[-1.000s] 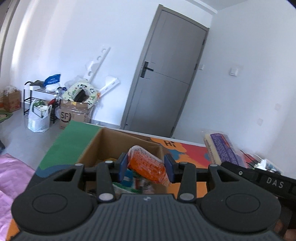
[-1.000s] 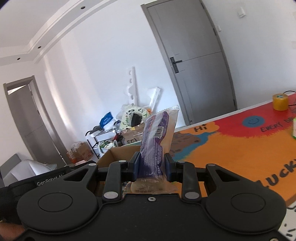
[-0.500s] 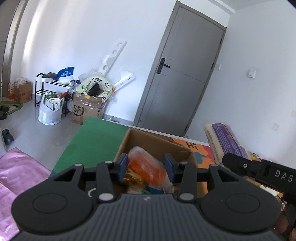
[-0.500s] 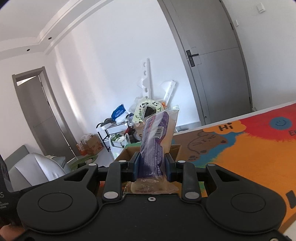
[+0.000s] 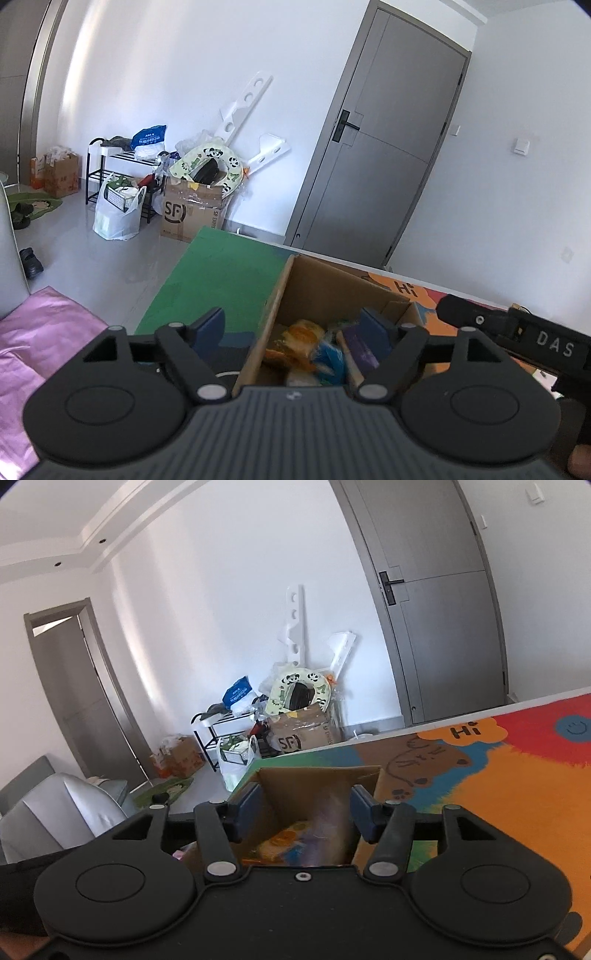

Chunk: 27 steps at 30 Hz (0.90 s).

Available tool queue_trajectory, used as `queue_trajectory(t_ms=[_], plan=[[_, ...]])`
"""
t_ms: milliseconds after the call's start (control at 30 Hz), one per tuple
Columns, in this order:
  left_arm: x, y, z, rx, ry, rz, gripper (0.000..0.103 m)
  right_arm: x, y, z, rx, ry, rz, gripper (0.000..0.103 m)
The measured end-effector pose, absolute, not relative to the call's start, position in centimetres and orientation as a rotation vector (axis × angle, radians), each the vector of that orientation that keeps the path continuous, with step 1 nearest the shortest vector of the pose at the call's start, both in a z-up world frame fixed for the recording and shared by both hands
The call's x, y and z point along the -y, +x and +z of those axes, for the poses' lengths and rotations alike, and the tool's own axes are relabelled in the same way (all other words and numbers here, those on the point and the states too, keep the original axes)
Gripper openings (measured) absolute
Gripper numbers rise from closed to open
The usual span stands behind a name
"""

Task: Organize snacks

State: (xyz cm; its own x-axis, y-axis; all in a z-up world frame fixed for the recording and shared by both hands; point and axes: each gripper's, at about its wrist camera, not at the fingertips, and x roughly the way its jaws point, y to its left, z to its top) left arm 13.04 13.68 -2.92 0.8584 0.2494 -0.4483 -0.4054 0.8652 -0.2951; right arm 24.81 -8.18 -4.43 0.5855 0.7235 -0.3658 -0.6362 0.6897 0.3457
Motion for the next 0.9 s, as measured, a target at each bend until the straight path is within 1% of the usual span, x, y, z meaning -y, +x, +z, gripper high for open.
queue_trajectory(t_ms=[100,133,200,333,667,767,867,900], plan=[[-13.1,13.1,-2.7,-0.413,-0.387,0.358,0.090,9.2,24.4,-4.3,-0.515,0.187,0.775,0.056],[-13.0,13.0,-2.7,-0.412,-0.383,0.354,0.090,9.7,24.3,-4.4,-0.516,0.187,0.769,0.056],[-12.4,12.9,-2.7,-0.417,-0.374,0.346,0.093,10.5,24.1,-4.5,-0.520,0.187,0.753,0.061],[-11.2,12.6,-2.7,-0.428,-0.368,0.339,0.096,12.3,23.6,-4.7,-0.531,0.184,0.724,0.064],[-8.6,12.1,-2.6,-0.449,-0.347,0.289,0.099,16.1,22.2,-4.7,-0.540,0.188,0.689,0.080],[-7.7,12.2,-2.5,-0.465,-0.331,0.265,0.101,17.2,21.9,-4.7,-0.540,0.199,0.666,0.082],[-6.5,12.1,-2.2,-0.475,-0.303,0.244,0.101,18.6,21.6,-4.6,-0.533,0.226,0.653,0.090],[-6.1,12.1,-2.1,-0.478,-0.293,0.239,0.101,19.0,21.5,-4.6,-0.532,0.229,0.649,0.091]])
